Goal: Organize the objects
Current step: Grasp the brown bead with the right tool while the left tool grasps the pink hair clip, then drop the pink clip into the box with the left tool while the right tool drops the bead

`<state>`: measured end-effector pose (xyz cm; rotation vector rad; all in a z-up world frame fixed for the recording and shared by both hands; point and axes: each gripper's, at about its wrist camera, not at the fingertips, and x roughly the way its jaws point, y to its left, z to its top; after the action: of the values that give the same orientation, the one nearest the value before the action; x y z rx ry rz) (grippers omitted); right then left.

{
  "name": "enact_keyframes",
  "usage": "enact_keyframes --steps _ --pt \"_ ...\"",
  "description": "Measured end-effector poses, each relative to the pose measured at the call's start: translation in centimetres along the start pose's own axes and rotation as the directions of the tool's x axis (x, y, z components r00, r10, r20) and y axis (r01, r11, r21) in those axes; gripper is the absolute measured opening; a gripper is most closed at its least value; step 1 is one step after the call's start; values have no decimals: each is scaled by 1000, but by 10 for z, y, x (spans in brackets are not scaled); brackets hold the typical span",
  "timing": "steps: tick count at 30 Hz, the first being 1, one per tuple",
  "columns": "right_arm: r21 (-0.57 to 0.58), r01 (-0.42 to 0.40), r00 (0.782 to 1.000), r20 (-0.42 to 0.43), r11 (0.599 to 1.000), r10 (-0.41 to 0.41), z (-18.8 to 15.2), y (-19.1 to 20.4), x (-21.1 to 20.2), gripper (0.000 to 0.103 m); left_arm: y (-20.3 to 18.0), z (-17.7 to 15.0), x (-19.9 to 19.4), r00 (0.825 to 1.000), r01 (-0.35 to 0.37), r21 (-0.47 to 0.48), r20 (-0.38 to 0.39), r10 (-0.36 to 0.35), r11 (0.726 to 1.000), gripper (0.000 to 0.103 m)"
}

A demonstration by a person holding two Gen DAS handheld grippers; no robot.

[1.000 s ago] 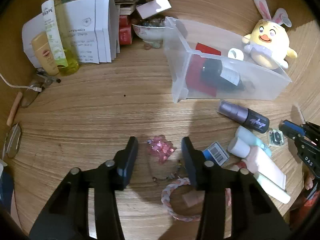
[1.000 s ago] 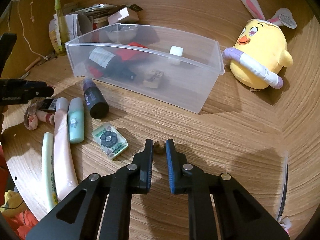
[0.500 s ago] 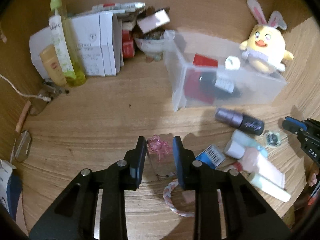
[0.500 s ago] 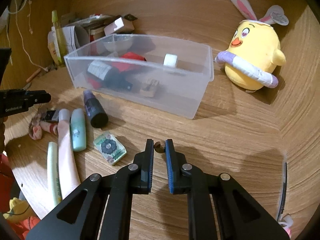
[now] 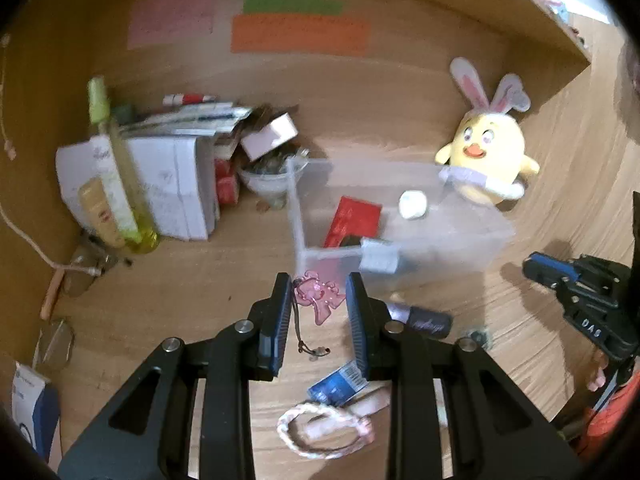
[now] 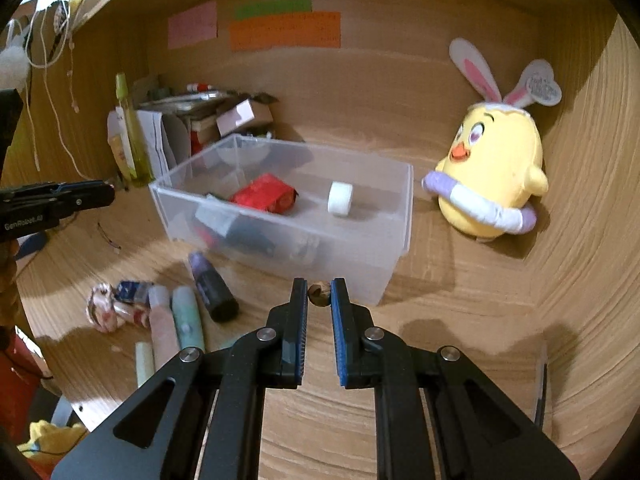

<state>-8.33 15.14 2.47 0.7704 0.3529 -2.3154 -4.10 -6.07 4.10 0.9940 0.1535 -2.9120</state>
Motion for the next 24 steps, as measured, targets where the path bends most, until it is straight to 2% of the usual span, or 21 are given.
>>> enact_keyframes --steps 12,24 --pt "10 -14 996 91 1000 13 36 4 -8 11 -25 36 -13 994 37 28 102 -40 999 27" --pt "30 -4 988 154 1000 -1 74 1 -6 11 -27 61 1 989 41 -5 141 -40 999 27"
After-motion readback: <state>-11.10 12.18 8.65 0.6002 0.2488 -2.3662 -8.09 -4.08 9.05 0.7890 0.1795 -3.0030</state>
